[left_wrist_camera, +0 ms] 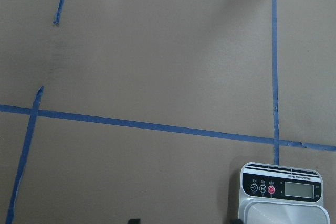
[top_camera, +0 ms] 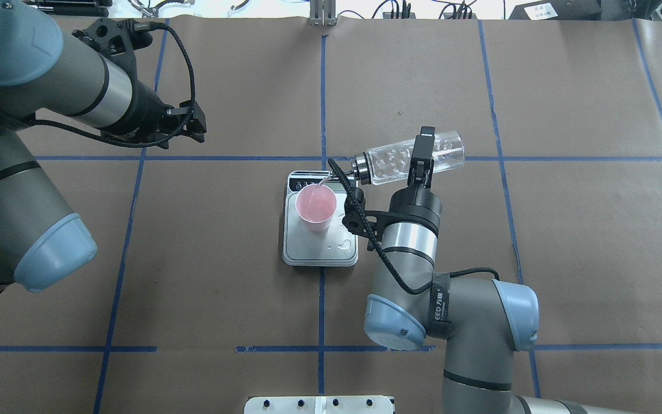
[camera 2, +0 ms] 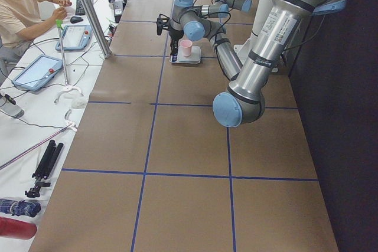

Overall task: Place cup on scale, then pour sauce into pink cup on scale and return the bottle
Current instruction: 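Tilt the bottle upright and carry it back toward its spot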

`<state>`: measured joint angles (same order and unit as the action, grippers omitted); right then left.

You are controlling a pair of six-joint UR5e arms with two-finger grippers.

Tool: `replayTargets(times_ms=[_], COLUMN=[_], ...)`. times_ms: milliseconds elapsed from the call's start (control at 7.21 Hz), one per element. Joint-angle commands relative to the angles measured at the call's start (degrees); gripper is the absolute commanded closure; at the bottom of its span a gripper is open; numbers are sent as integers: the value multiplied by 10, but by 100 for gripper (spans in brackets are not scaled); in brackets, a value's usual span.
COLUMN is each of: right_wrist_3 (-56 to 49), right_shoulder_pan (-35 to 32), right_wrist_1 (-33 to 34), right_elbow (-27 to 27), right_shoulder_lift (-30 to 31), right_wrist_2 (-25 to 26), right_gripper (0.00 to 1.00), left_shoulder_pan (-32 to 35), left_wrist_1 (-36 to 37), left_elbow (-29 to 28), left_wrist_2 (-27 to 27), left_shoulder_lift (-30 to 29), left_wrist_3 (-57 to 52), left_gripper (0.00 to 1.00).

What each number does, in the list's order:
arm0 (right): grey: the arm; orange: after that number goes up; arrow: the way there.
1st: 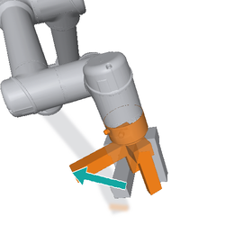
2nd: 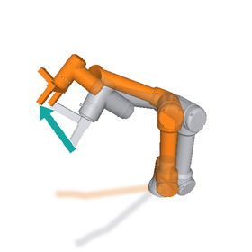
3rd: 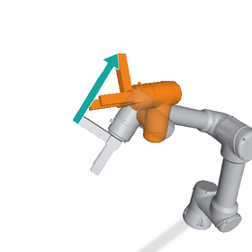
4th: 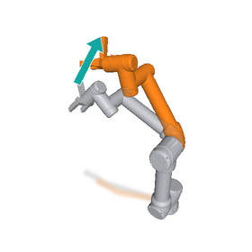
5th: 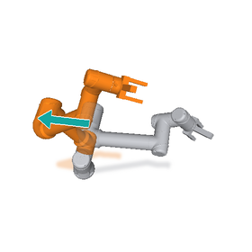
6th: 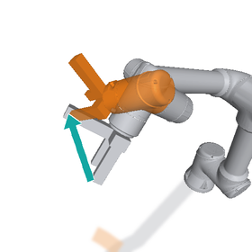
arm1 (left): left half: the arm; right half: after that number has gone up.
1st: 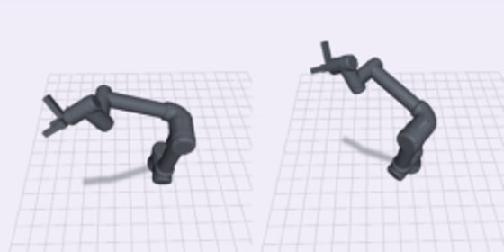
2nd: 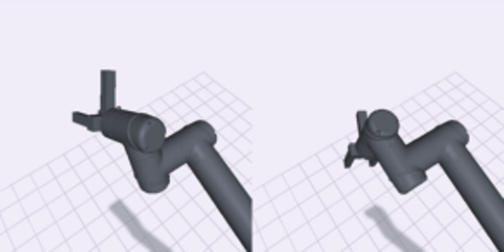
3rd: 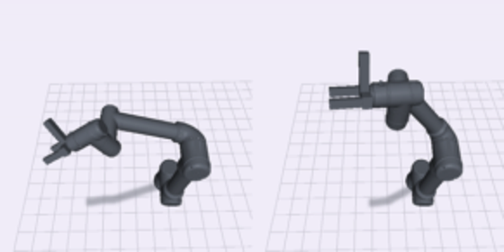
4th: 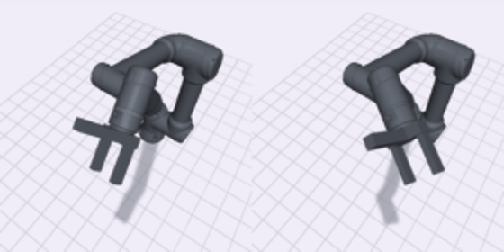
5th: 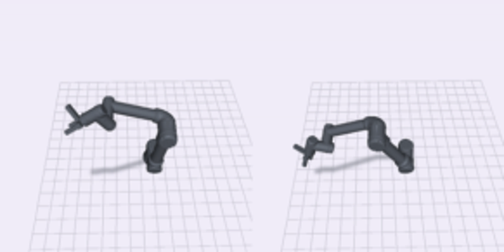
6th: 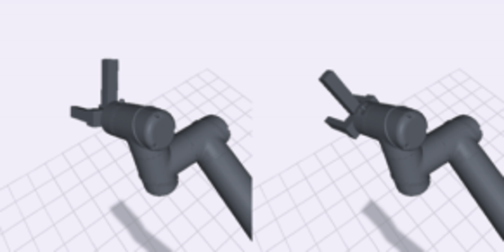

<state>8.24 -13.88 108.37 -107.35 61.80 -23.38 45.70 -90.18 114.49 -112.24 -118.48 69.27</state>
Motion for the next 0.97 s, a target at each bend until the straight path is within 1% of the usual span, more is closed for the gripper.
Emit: replayTargets(times_ms=[0, 277, 416, 555, 693, 832], right_wrist_3=[106, 198, 242, 279, 287, 322], right_shoulder_pan=[0, 3, 5, 5, 4, 2], right_wrist_1=[0, -4, -51, -115, -144, -149], right_elbow=[0, -1, 0, 2, 2, 2], right_shoulder_lift=[3, 11, 12, 20, 40, 53], right_wrist_2=[-21, -34, -56, -87, -91, -92], right_gripper=[100, 100, 100, 100, 100, 100], left_shoulder_pan=[0, 0, 0, 0, 0, 0], left_wrist_1=[0, 1, 1, 2, 3, 2], left_elbow=[0, 2, 2, 4, 6, 5], left_wrist_2=[0, 1, 1, 1, 1, 1], left_shoulder_lift=[0, 0, 0, 0, 0, 0], left_wrist_3=[1, 0, 0, 1, 1, 1], left_gripper=[35, 35, 35, 35, 35, 35])
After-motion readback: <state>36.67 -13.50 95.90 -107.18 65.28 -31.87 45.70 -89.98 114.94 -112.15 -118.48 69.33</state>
